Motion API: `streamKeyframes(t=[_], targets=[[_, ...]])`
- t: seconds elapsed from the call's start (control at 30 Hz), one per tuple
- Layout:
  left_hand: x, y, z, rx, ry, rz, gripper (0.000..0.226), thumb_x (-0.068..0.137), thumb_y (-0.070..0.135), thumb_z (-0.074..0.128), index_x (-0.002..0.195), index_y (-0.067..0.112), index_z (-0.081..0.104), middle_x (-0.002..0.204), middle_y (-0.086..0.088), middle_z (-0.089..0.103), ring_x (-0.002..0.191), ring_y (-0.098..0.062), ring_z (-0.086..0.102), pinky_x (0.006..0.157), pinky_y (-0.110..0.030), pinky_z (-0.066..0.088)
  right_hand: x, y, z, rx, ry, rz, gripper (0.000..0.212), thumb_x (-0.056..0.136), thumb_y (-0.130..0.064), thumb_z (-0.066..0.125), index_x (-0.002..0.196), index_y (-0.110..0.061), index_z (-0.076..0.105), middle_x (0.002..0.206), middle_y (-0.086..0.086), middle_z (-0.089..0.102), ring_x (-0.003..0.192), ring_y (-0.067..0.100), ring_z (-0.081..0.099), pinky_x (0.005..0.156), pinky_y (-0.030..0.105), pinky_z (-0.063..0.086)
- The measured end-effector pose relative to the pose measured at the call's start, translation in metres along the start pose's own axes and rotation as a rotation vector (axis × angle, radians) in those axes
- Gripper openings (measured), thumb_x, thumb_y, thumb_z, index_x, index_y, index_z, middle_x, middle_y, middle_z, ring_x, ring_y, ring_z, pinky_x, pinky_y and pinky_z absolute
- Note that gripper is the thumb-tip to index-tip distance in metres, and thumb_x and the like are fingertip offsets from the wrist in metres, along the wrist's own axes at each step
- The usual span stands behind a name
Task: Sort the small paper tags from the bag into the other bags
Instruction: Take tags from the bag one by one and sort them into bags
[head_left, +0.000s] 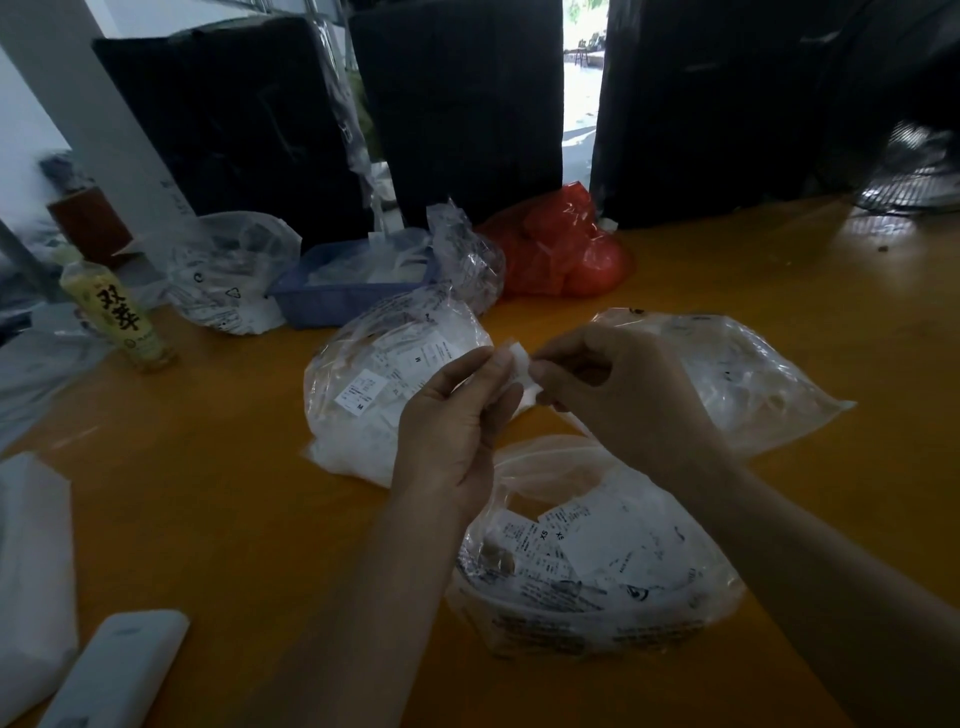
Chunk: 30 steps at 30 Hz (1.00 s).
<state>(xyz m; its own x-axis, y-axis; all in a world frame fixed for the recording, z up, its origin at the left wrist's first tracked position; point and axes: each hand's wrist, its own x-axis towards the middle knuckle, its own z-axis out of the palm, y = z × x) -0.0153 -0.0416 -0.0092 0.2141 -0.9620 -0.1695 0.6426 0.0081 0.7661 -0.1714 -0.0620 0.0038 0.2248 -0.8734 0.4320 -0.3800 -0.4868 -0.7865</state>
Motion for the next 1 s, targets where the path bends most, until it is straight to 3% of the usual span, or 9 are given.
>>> streamKeyframes(t=[0.2,0.3,0.43,0.53,0.63,0.7,0.8,0.9,1.0], targets=[[-0.002,0.0,0.003,0.049,-0.071,-0.035,0.05,0.065,0.014,0.085,0.112,0.003,0.072,0.099,-0.012,0.08,0.086,-0.014,0.078,0.064,-0.019,0.059,-0.001,0.001,0.001,-0.026,-0.037,0.001,0.008,0.09,-0.02,0.076,0.095,-0.025,0.073,0.079,-0.011,0.074,0.074,0.003,0.071,0.074,0.03,0.062],[-0.001,0.004,0.0,0.22,-0.084,-0.014,0.034,0.077,0.018,0.083,0.109,0.012,0.075,0.097,-0.004,0.08,0.083,-0.01,0.077,0.062,-0.019,0.057,0.003,0.005,-0.003,-0.008,0.036,0.041,0.01,0.091,-0.021,0.075,0.092,-0.029,0.071,0.077,-0.012,0.074,0.072,0.002,0.072,0.073,0.03,0.062],[0.005,0.008,-0.007,0.44,-0.062,0.161,0.026,0.086,0.005,0.08,0.108,0.018,0.077,0.085,0.007,0.078,0.082,-0.005,0.075,0.064,-0.016,0.055,0.008,0.009,-0.01,0.047,0.073,0.076,0.017,0.09,-0.021,0.076,0.087,-0.035,0.067,0.081,-0.014,0.074,0.071,0.004,0.072,0.072,0.028,0.06],[0.009,0.012,-0.012,0.609,-0.056,0.319,0.026,0.085,0.008,0.083,0.104,0.026,0.078,0.091,0.01,0.079,0.09,-0.006,0.075,0.071,-0.017,0.057,0.01,0.01,-0.013,0.104,0.128,0.099,0.017,0.09,-0.018,0.076,0.089,-0.032,0.066,0.082,-0.013,0.074,0.073,0.006,0.072,0.07,0.025,0.06],[0.019,0.025,-0.027,0.815,0.063,0.497,0.029,0.087,0.013,0.082,0.105,0.034,0.075,0.099,0.017,0.077,0.091,0.004,0.072,0.071,-0.018,0.06,0.016,0.012,-0.024,0.084,0.231,0.075,0.019,0.091,-0.016,0.074,0.089,-0.032,0.065,0.08,-0.013,0.072,0.072,0.005,0.07,0.068,0.019,0.059],[0.027,0.036,-0.042,1.032,0.196,0.635,0.027,0.091,0.015,0.078,0.11,0.033,0.074,0.107,0.019,0.073,0.089,0.005,0.07,0.074,-0.019,0.059,0.022,0.017,-0.036,-0.08,0.232,0.061,0.016,0.092,-0.021,0.073,0.089,-0.033,0.064,0.076,-0.012,0.068,0.071,0.004,0.067,0.059,0.017,0.054],[0.039,0.045,-0.062,1.398,0.269,0.766,0.024,0.093,0.008,0.075,0.112,0.021,0.077,0.123,0.001,0.071,0.089,-0.004,0.067,0.079,-0.017,0.053,0.03,0.034,-0.054,-0.547,0.014,0.106,0.008,0.096,-0.023,0.065,0.09,-0.021,0.068,0.081,-0.011,0.066,0.072,0.005,0.062,0.059,0.02,0.049],[0.045,0.036,-0.073,1.748,0.291,0.66,0.023,0.096,0.011,0.069,0.114,0.021,0.077,0.133,-0.005,0.066,0.116,-0.02,0.06,0.098,-0.023,0.042,0.031,0.058,-0.061,-1.035,-0.287,0.183,0.022,0.099,-0.026,0.058,0.091,-0.017,0.076,0.09,-0.001,0.073,0.082,0.014,0.067,0.077,0.034,0.06],[0.046,0.024,-0.073,2.008,0.347,0.565,0.025,0.101,0.029,0.06,0.121,0.036,0.073,0.152,-0.002,0.046,0.14,-0.032,0.028,0.113,-0.048,0.029,0.029,0.073,-0.056,-1.116,-0.399,0.25,0.019,0.098,-0.025,0.061,0.112,-0.02,0.075,0.107,-0.002,0.074,0.099,0.016,0.068,0.091,0.032,0.056]])
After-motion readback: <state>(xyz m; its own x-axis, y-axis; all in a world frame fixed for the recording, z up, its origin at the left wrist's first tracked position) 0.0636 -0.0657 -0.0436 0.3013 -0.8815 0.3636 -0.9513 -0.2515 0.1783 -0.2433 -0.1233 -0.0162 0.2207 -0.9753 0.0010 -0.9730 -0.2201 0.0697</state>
